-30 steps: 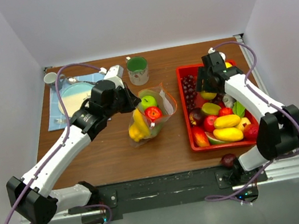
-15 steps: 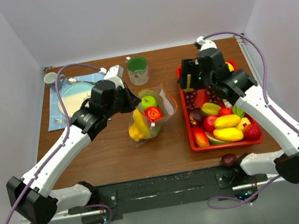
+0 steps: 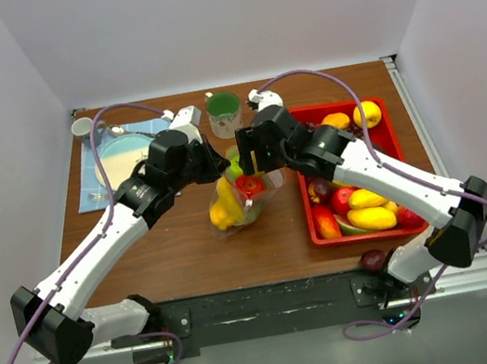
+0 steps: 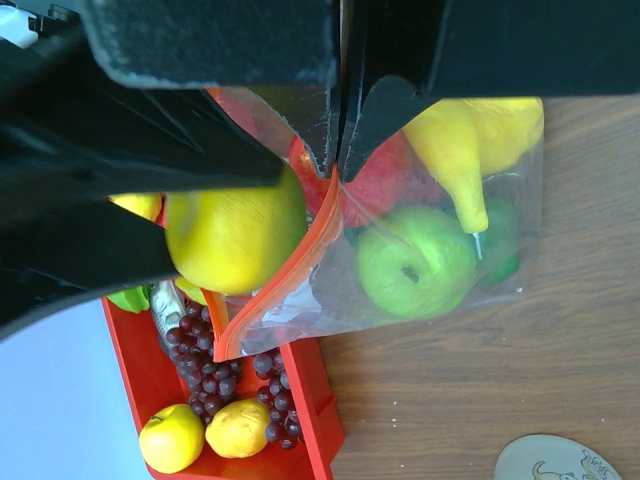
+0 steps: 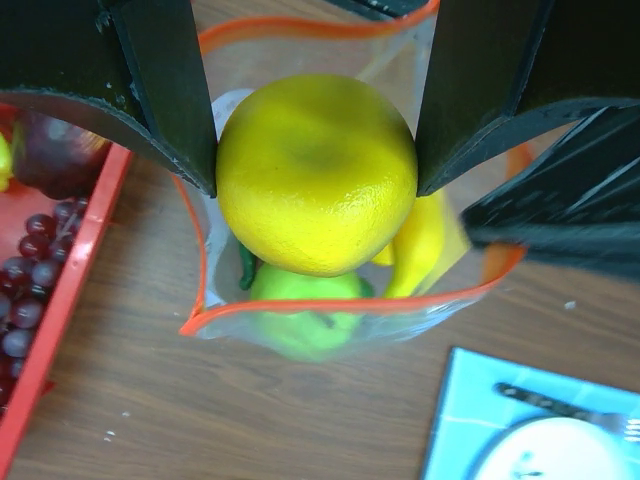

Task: Place the food in the zip-top bag and seal the zipper

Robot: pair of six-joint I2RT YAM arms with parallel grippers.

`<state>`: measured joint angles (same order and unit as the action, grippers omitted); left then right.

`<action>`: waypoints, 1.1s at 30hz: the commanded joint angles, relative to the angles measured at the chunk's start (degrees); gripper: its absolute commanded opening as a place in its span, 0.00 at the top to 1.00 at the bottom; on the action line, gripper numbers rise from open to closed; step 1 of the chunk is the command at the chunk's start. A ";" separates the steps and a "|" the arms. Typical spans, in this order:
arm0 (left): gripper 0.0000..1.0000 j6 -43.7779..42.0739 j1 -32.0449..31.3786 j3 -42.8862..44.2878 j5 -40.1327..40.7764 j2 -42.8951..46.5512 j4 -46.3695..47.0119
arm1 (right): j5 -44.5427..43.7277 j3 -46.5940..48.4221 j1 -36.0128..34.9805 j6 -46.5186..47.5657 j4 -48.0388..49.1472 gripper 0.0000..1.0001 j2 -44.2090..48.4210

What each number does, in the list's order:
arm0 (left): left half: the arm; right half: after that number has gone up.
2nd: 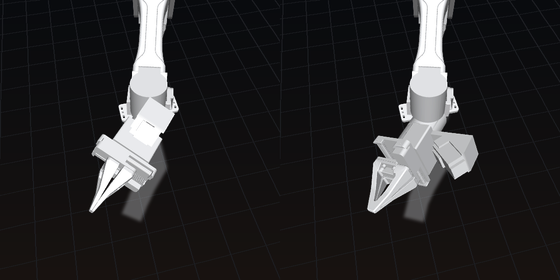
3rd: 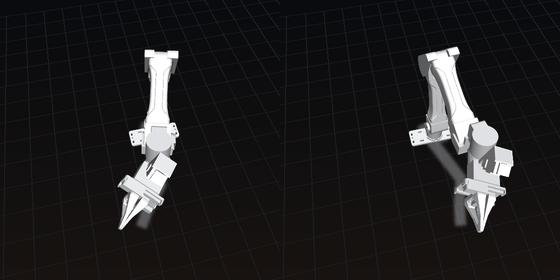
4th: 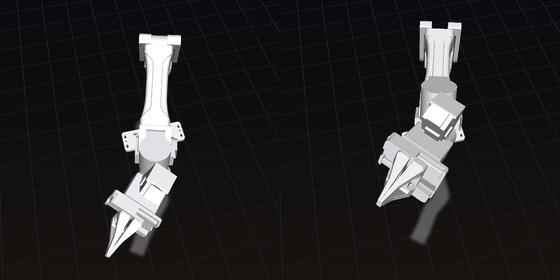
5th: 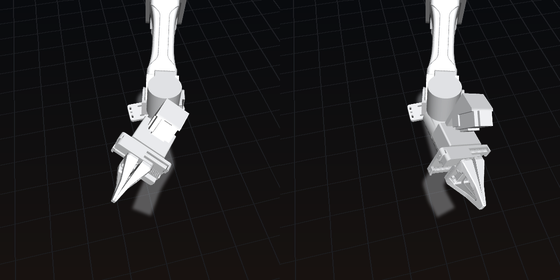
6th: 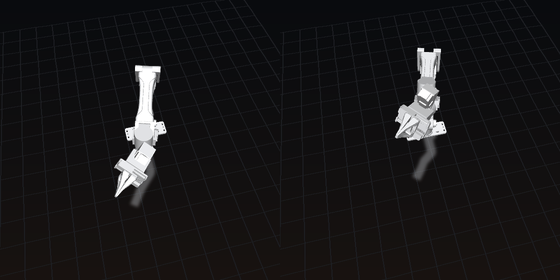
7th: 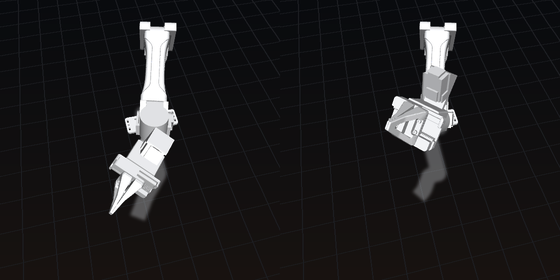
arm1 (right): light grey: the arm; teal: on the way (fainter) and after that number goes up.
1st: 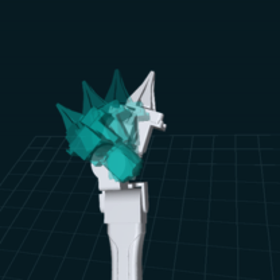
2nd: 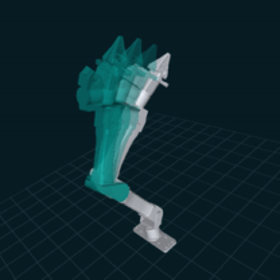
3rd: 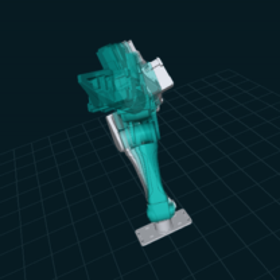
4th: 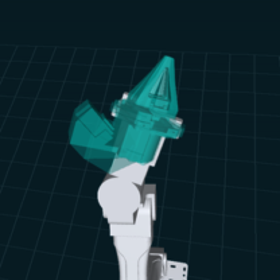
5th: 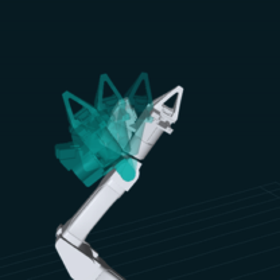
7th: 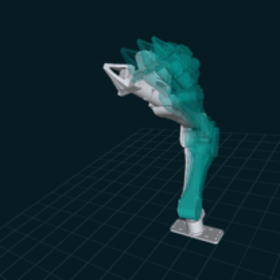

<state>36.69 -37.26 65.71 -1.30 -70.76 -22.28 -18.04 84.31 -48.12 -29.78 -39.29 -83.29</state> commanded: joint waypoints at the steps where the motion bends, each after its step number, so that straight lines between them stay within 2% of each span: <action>1: 1.00 1.11 0.34 0.56 -0.28 0.27 2.24 | -6.30 4.10 -0.13 -0.46 1.32 0.34 -2.23; 4: 1.00 1.11 0.34 0.56 -0.28 0.36 2.24 | -6.74 6.21 -0.13 -0.37 0.79 0.16 -3.55; 6: 1.00 1.11 0.34 0.56 -0.11 0.54 1.98 | -6.92 6.65 -0.05 -0.19 0.70 0.09 -3.29; 9: 1.00 1.02 0.34 0.56 -0.02 0.63 2.07 | -7.44 6.74 -0.13 0.07 0.18 0.04 -2.32; 12: 1.00 1.19 0.34 0.47 -0.19 0.54 2.24 | -8.58 6.65 -0.05 0.25 -1.58 0.03 -0.92; 18: 1.00 1.28 0.34 0.29 -0.11 0.63 2.33 | -15.35 -0.02 0.56 -0.36 -4.13 0.11 7.16; 25: 1.00 1.19 0.34 -0.41 -0.55 0.45 3.12 | -8.51 -8.62 2.41 -1.77 -1.16 0.27 10.33; 33: 1.00 1.72 0.34 -3.22 -0.72 2.82 4.97 | 1.07 -9.69 6.54 -1.42 3.95 0.43 5.68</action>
<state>37.54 -37.26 63.59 -1.56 -70.54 -20.58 -21.98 74.52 -42.89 -30.70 -40.58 -76.53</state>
